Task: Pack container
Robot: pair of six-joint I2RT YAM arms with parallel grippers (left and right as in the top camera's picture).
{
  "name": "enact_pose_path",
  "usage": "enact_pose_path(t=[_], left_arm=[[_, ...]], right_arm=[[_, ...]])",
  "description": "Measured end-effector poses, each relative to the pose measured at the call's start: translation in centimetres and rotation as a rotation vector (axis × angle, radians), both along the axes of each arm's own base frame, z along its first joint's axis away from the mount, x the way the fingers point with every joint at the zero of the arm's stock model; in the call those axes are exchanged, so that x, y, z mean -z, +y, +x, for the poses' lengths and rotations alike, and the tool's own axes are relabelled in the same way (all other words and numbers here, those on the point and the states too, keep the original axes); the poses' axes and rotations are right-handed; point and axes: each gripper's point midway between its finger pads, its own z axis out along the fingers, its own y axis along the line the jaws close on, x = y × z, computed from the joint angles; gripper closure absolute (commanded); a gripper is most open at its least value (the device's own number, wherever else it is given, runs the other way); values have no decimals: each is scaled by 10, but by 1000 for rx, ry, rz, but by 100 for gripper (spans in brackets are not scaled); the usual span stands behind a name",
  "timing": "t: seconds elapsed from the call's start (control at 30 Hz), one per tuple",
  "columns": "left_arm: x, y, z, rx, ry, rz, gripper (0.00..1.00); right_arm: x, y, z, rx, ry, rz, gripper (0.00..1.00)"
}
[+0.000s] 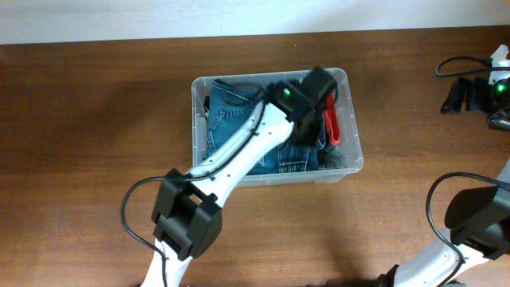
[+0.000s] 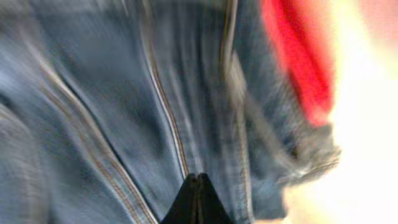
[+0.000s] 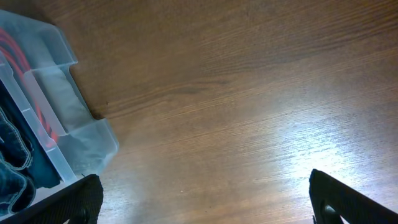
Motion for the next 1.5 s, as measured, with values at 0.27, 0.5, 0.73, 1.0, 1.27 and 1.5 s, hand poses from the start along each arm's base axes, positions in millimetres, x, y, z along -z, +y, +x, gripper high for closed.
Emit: enact_pose_path(t=[0.27,0.5,0.73,1.0,1.27,1.5], left_arm=[[-53,-13,53,-66,-268,-111,99],[-1,-15,61,-72,-219,-34,99],[44,-11,61,-71,-156,42,99],[-47,63,74,-198,-199,39,96],[-173,250,65,-548,-323,70,0],[-149,349,62,-758,-215,169,0]], right_arm=[[0,0,0,1,0,0,2],[0,0,0,0,0,0,2],[0,0,0,0,0,0,2],[0,0,0,1,0,0,2],[0,0,0,0,0,0,2],[0,0,0,0,0,0,2]])
